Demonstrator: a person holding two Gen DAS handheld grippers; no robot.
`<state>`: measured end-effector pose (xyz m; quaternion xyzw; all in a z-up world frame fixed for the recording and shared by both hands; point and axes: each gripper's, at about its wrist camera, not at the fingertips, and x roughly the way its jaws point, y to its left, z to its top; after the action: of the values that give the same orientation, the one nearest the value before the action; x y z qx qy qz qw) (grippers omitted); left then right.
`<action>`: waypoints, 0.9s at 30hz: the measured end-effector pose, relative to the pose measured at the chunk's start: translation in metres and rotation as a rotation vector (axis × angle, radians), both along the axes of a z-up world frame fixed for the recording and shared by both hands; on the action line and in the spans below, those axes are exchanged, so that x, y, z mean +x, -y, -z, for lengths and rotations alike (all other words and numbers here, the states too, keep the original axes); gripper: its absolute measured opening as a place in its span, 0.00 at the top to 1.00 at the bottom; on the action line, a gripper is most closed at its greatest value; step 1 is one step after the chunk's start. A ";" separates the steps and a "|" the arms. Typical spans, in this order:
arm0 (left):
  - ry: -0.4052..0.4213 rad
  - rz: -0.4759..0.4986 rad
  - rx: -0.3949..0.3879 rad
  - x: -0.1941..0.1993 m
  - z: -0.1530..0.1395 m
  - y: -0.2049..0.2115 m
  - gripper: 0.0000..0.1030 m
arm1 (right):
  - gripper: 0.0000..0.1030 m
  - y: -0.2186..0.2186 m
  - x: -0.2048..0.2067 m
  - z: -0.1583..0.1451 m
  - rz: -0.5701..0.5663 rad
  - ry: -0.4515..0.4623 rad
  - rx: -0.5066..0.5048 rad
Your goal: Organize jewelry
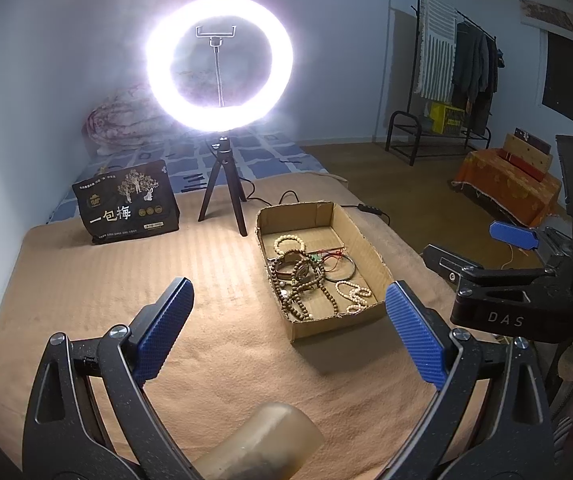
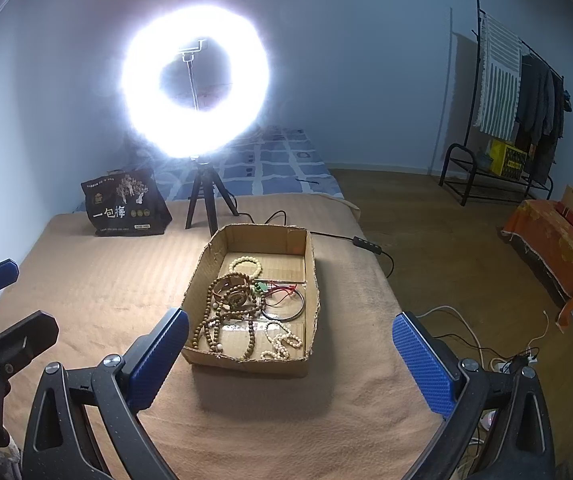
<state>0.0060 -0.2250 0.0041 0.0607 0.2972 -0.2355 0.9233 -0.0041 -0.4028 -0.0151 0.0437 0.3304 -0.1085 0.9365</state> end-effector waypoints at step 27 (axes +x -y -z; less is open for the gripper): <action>0.028 -0.005 -0.002 -0.002 -0.005 -0.002 0.04 | 0.00 0.001 0.000 0.003 0.004 -0.003 0.007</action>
<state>0.0043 -0.2226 0.0096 0.0623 0.2842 -0.2325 0.9280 -0.0038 -0.4040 -0.0176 0.0476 0.3322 -0.1092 0.9356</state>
